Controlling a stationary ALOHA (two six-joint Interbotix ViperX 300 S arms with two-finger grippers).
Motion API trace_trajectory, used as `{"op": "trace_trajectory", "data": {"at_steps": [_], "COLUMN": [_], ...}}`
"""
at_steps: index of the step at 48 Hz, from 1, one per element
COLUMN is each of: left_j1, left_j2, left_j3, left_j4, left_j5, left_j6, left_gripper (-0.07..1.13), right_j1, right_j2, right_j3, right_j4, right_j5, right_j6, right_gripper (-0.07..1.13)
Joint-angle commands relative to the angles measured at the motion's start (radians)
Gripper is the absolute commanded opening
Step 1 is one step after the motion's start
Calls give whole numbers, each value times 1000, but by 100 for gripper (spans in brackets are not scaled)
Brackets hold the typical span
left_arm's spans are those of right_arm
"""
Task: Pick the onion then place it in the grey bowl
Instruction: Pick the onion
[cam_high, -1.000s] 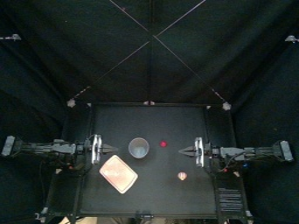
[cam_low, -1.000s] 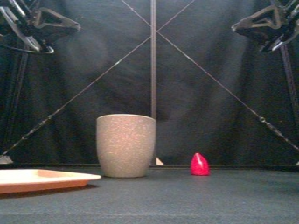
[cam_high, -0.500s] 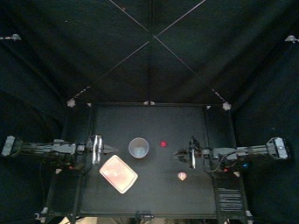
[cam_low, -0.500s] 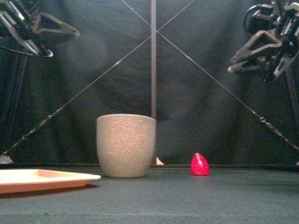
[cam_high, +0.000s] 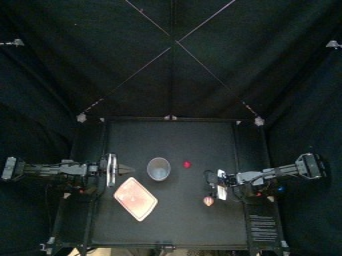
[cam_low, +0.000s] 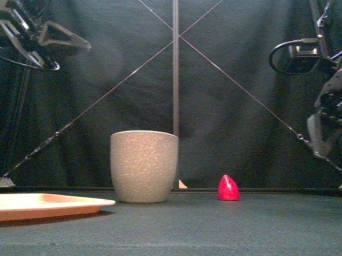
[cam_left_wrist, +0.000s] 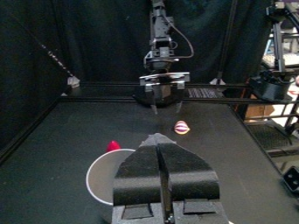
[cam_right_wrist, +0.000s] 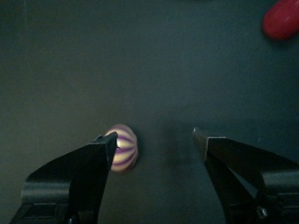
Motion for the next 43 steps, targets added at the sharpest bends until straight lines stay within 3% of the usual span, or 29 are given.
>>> {"op": "trace_trajectory", "data": {"at_steps": [1,9,43], "left_j1": [14,15,17], "left_j2": [2,2,0], "left_j3": [-14,-17,-15], "left_j4": [-14,-23,-23], "left_j5": [-6,-12,-12], "left_j6": [-2,2,2], "left_gripper": [5,5,5], "right_j1": [61,141,164], "right_j2": [-6,31,359], "right_j3": [-37,-57,-101], "right_j4": [23,46,38], "right_j5": [60,43,-3], "right_j6": [8,11,8], "right_gripper": [101,101,98]}}
